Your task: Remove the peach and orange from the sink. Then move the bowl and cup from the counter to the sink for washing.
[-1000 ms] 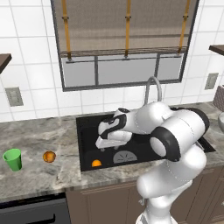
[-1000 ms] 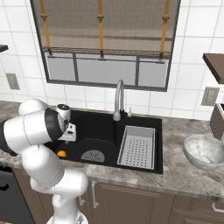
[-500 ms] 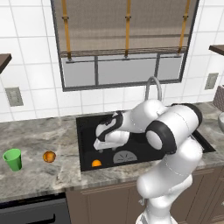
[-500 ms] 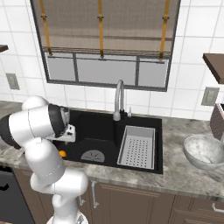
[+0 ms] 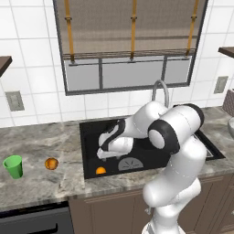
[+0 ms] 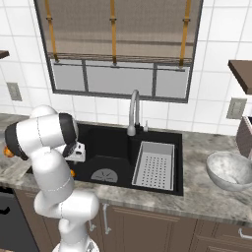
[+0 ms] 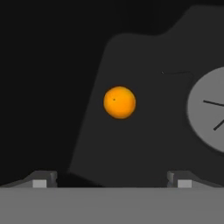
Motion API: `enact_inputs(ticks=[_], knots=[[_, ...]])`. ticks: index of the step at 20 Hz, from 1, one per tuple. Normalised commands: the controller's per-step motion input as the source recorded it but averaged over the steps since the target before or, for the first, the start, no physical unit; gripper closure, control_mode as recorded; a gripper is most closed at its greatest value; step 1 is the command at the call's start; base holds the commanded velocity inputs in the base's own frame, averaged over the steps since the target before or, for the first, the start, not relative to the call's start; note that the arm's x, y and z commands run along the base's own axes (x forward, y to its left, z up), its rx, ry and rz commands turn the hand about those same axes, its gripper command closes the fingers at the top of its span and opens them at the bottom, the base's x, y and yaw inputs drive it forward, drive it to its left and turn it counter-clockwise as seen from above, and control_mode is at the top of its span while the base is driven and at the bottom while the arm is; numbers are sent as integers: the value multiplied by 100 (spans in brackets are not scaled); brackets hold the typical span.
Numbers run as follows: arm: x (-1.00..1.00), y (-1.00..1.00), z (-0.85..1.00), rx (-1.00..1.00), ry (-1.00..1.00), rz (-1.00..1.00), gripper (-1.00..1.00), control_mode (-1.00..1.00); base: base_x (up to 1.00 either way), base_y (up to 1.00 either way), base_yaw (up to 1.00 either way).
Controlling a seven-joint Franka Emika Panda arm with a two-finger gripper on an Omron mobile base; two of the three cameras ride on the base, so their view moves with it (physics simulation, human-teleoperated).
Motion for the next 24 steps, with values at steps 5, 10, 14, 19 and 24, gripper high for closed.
enact_inputs(ticks=[5, 10, 14, 19, 24], knots=[[10, 3, -20, -4, -3, -5, -100, -100, 0, 0, 0], [10, 5, -17, -1, -6, -5, -100, -100, 0, 0, 0], [10, 6, -15, 0, -3, -5, -100, -100, 0, 0, 0], [10, 7, -15, 0, -1, -4, -100, -100, 0, 0, 0], [11, 8, -16, 0, -1, -4, -100, -100, 0, 0, 0]])
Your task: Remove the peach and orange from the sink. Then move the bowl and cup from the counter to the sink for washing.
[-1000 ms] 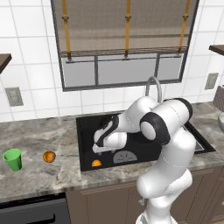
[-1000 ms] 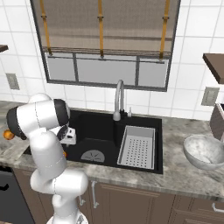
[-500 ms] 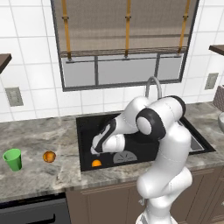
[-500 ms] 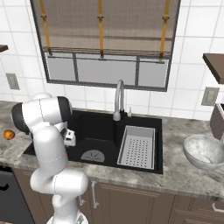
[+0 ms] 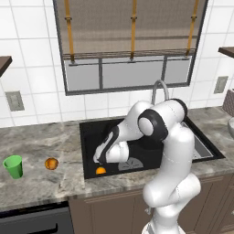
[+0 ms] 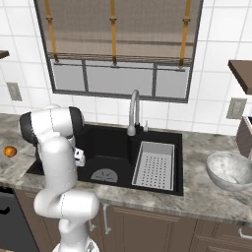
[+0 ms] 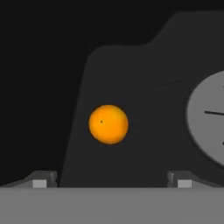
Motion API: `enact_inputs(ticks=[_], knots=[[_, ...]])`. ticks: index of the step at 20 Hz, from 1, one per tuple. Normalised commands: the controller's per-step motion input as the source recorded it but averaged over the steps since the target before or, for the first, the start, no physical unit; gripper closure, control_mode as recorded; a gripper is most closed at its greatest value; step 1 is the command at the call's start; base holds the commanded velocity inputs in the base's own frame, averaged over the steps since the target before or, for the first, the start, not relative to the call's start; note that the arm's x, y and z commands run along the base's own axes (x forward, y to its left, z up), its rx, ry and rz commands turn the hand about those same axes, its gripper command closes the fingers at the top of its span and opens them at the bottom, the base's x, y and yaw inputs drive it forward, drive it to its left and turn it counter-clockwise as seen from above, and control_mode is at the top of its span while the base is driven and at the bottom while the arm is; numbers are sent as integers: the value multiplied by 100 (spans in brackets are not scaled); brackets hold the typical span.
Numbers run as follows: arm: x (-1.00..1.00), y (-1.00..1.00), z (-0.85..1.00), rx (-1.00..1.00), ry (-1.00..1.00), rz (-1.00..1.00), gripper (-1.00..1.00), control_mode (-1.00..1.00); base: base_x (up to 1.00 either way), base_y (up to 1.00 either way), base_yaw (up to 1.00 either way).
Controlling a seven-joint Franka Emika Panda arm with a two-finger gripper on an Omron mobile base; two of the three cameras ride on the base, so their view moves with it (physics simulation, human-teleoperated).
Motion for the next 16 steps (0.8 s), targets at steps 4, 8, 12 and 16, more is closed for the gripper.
enact_inputs(ticks=[4, 8, 12, 16], knots=[[13, 7, -16, 0, 0, -4, -100, -100, 0, 0, 0], [12, 7, -16, 0, 0, -4, -100, -100, 0, 0, 0], [13, 7, -16, 0, 0, -3, -100, -100, 0, 0, 0], [12, 7, -15, 0, 0, -2, -100, -100, 0, 0, 0]])
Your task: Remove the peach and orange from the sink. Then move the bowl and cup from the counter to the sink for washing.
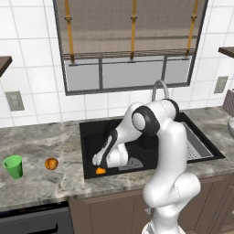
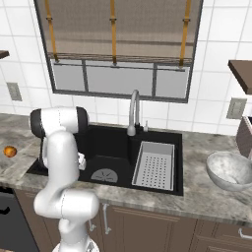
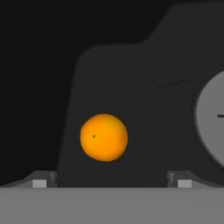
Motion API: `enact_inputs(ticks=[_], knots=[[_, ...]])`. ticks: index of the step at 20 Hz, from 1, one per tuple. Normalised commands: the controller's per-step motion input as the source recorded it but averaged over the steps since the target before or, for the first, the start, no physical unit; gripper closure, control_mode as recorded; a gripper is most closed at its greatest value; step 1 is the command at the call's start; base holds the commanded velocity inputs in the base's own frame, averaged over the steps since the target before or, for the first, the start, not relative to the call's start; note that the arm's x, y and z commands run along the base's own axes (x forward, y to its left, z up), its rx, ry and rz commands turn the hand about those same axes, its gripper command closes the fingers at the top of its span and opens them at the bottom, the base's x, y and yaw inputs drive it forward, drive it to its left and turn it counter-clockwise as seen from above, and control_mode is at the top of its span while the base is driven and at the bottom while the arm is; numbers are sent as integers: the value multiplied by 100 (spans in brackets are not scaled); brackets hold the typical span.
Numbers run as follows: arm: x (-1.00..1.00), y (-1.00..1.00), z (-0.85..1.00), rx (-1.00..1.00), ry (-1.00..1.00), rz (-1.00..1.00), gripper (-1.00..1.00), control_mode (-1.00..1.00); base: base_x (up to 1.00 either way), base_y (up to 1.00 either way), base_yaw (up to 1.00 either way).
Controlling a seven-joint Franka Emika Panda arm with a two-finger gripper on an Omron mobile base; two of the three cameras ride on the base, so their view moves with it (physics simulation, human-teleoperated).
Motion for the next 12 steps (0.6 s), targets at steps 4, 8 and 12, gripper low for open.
enact_inputs(ticks=[4, 8, 12], knots=[[13, 8, -14, 0, 0, -2, -100, -100, 0, 0, 0], [12, 9, -14, 0, 0, -1, -100, -100, 0, 0, 0], [12, 8, -13, 0, 0, -1, -100, -100, 0, 0, 0]])
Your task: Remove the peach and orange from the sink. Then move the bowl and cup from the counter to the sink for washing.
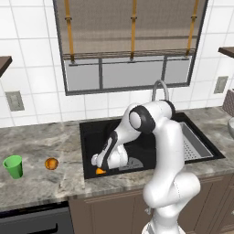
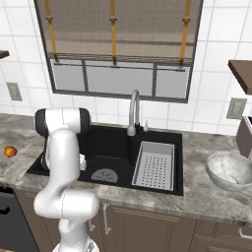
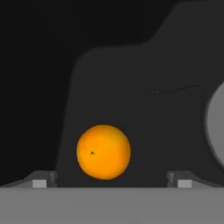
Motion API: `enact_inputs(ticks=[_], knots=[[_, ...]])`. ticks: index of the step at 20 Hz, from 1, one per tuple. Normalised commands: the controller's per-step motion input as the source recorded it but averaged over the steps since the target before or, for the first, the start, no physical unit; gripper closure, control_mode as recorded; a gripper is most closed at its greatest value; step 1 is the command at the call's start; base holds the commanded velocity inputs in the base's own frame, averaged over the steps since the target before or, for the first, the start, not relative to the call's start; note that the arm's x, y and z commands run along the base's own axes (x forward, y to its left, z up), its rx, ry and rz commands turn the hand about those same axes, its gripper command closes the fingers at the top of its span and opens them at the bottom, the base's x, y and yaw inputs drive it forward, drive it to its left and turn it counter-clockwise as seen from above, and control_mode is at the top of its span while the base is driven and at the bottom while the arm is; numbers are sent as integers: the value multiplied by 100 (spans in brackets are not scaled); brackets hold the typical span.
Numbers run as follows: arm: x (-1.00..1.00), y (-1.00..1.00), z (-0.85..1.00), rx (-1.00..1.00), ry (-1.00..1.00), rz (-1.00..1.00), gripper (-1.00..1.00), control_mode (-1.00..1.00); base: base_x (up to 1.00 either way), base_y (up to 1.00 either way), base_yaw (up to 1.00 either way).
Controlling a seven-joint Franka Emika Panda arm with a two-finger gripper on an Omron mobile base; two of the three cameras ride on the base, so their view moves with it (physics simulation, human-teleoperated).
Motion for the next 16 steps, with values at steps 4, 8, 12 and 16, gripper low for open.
enact_inputs(ticks=[4, 8, 12, 16], knots=[[12, 9, -13, 0, 0, -1, -100, -100, 0, 0, 0], [12, 6, -11, 0, 0, -1, -100, -100, 0, 0, 0], [11, 5, -12, 0, 1, -1, -100, -100, 0, 0, 0], [6, 6, -12, 0, 8, -2, -100, -100, 0, 0, 0]])
